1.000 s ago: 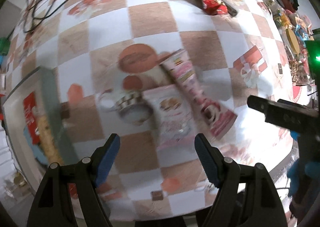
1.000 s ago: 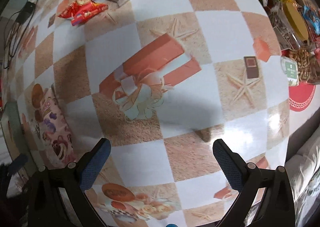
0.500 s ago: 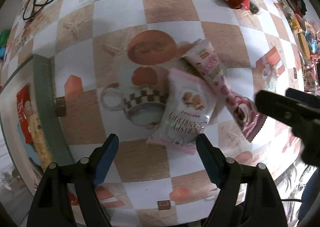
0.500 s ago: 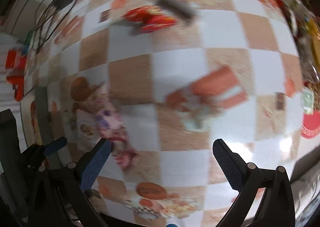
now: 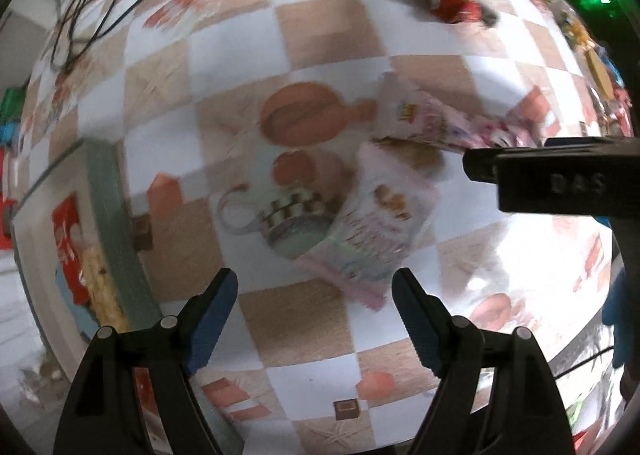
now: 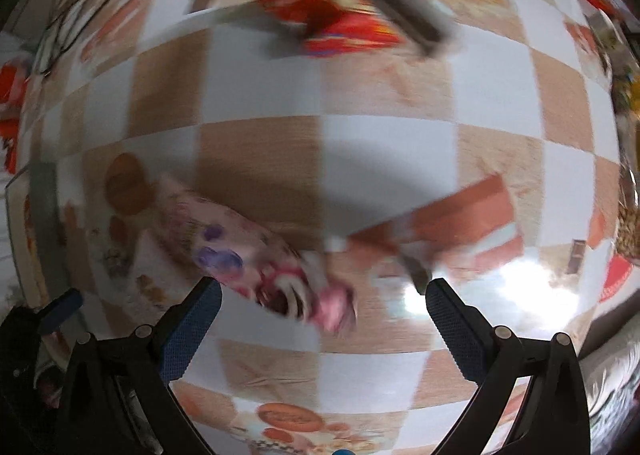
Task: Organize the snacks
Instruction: 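Grasp the Crispy Cranberry packet with left tool while right tool reaches the pink Lotso bar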
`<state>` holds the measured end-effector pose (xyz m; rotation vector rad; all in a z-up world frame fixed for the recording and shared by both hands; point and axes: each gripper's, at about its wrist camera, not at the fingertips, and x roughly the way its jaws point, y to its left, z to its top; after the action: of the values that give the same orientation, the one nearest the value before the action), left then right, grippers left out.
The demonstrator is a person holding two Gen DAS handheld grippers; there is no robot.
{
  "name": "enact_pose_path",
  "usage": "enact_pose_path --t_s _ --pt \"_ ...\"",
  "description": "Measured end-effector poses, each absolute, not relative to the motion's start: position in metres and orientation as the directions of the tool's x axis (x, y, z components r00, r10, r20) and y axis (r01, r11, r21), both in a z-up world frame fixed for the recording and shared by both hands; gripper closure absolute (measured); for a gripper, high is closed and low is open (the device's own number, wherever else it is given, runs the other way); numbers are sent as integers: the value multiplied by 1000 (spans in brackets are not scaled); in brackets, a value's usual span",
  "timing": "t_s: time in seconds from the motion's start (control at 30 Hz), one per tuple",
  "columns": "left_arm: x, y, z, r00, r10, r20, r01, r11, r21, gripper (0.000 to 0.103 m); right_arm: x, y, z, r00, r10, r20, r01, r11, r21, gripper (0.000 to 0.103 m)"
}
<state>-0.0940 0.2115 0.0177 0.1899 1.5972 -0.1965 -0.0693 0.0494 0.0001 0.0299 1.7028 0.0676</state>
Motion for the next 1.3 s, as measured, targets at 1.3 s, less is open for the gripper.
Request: enact_pose_path --t_s 1.3 --pt "-63 223 -5 -52 12 -999 190 982 2 27 5 176 -27 -101 -67 -993 -464 886 -12 8"
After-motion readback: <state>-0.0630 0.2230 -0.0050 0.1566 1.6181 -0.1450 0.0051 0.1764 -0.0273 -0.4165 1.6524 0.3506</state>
